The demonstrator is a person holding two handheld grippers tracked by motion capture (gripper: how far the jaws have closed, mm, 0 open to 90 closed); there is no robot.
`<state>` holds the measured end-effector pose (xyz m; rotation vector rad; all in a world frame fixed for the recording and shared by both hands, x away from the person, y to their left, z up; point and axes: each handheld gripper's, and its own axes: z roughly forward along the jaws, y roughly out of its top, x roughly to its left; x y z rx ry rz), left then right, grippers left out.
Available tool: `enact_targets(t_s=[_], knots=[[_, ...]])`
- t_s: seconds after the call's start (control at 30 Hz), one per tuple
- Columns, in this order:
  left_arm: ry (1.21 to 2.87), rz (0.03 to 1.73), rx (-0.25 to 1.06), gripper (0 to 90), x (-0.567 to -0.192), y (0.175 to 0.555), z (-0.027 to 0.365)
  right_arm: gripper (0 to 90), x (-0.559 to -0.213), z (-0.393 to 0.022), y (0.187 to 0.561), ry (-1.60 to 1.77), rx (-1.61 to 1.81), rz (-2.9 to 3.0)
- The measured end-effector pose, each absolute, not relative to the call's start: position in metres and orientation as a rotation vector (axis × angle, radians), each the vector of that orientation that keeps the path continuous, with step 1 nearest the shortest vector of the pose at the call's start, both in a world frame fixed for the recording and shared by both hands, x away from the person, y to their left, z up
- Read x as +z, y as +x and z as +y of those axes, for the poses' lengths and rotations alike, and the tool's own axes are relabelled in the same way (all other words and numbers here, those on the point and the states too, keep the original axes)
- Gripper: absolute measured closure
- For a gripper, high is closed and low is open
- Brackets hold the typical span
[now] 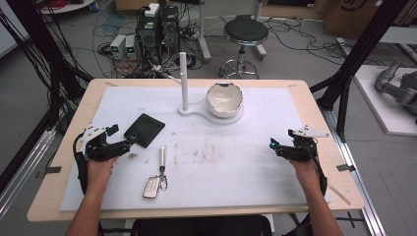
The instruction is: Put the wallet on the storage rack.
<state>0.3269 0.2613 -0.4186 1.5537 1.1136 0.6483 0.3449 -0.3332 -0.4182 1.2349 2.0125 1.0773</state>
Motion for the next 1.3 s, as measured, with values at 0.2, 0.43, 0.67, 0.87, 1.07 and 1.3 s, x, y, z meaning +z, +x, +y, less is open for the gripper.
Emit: enact_targets(t_s=[0.2,0.43,0.67,0.87,1.07,1.3], knots=[[1.559,1.112,0.650,18.1,-0.418,0.327,0.259,19.9,-0.418,-0.334,0.344,1.234,1.081,2.014],[1.555,1.127,0.645,18.1,-0.420,0.328,0.259,19.9,-0.419,-0.330,0.345,1.225,1.088,2.031],[1.550,1.162,0.607,18.1,-0.423,0.333,0.261,19.9,-0.420,-0.333,0.345,1.228,1.086,2.035],[1.553,1.193,0.560,18.4,-0.425,0.346,0.267,19.9,-0.419,-0.330,0.343,1.214,1.075,2.045],[1.589,1.247,0.529,22.4,-0.430,0.361,0.270,19.9,-0.419,-0.327,0.342,1.213,1.074,2.053],[1.664,1.365,0.531,27.5,-0.436,0.383,0.274,19.9,-0.419,-0.325,0.343,1.213,1.077,2.059]])
